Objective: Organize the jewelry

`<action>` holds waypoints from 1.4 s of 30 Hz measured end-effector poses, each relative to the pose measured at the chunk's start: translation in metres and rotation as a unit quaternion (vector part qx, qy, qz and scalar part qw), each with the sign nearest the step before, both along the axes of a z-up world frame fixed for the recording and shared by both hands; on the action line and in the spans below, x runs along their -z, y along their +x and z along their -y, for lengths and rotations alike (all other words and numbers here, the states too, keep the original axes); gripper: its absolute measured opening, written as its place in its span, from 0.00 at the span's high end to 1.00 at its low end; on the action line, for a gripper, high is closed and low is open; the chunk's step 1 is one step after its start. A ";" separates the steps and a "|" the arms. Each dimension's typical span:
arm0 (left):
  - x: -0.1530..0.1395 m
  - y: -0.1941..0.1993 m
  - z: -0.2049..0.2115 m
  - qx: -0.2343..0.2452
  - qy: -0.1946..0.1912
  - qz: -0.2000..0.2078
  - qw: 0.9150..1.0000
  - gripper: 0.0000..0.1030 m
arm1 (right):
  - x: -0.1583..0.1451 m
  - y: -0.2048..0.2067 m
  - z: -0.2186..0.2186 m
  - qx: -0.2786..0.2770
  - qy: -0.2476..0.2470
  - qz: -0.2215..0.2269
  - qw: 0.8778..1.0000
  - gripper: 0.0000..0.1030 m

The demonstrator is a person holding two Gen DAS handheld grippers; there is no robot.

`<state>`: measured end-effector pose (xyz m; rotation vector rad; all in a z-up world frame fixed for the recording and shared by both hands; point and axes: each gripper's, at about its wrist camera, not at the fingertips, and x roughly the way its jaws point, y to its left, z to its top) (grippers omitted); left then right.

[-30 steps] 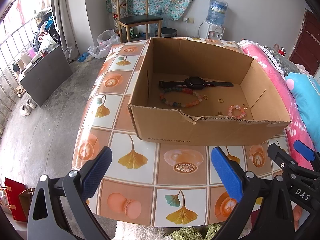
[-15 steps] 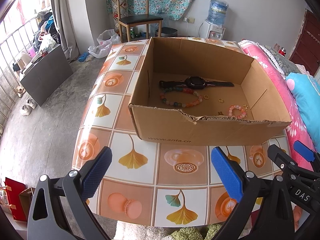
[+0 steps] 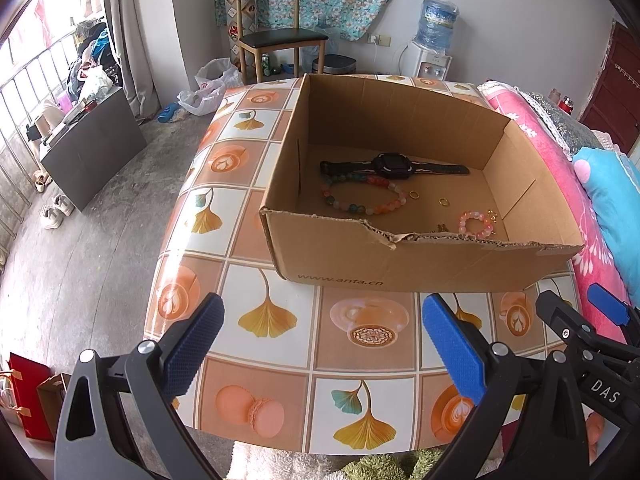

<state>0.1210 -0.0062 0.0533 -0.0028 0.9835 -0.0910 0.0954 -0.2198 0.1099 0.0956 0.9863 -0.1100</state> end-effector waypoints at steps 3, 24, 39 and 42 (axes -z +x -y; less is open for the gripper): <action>0.000 0.001 0.000 -0.001 -0.001 0.000 1.000 0.05 | 0.000 0.000 0.000 0.000 -0.001 0.000 1.000 0.08; 0.001 -0.001 -0.002 -0.002 -0.001 -0.001 1.000 0.05 | 0.000 0.002 0.000 0.001 0.000 -0.002 1.000 0.08; 0.002 0.000 -0.003 -0.003 -0.003 -0.001 1.000 0.05 | 0.002 0.003 0.001 0.000 0.002 -0.003 1.000 0.08; 0.003 0.001 -0.003 -0.004 -0.003 -0.001 1.000 0.05 | 0.003 0.003 0.001 -0.002 0.002 -0.004 1.000 0.08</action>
